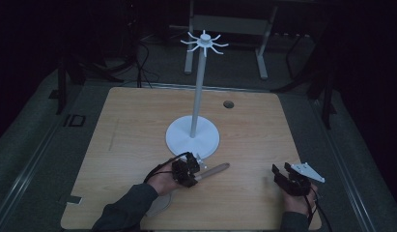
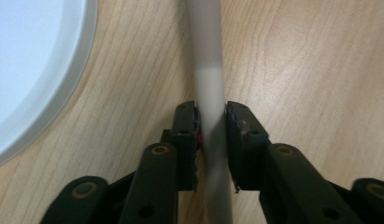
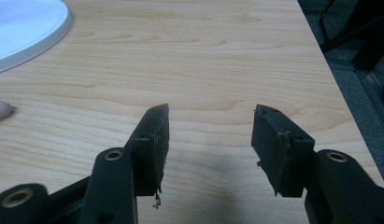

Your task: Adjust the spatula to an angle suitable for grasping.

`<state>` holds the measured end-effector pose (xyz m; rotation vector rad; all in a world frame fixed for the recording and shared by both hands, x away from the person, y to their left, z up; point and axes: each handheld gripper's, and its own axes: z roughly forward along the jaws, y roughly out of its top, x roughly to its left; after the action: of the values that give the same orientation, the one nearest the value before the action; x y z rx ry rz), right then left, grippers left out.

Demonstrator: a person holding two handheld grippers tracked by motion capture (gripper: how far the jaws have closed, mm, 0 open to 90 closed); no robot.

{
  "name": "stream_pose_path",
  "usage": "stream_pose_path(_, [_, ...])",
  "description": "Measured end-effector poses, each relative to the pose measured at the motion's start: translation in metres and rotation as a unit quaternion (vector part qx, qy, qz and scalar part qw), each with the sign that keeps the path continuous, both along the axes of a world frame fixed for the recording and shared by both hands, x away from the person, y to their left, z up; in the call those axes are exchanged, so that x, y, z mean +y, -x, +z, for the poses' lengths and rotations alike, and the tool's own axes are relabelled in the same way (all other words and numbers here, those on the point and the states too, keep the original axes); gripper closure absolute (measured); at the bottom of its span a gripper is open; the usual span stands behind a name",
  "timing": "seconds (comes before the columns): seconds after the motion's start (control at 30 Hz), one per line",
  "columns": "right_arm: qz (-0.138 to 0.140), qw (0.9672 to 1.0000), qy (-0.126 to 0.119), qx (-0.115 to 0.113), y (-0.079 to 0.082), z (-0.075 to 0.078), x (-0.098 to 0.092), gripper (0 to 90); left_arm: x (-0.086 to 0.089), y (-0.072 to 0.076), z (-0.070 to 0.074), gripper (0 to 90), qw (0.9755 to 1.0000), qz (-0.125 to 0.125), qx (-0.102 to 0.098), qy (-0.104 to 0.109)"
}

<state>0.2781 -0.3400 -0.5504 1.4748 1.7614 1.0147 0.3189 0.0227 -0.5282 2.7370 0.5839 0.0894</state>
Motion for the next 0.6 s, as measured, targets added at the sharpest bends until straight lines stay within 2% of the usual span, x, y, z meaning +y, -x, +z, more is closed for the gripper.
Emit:
stream_pose_path(0.17, [0.003, 1.0, 0.0, 0.004, -0.001, -0.001, 0.0, 45.2, -0.012, -0.006, 0.0, 70.3, 1.0, 0.003, 0.009, 0.0])
stream_pose_path(0.6, [0.005, 0.9999, -0.004, 0.01, -0.002, -0.003, -0.002, 44.2, -0.034, -0.016, 0.002, 71.5, 0.9996, 0.003, 0.01, -0.028])
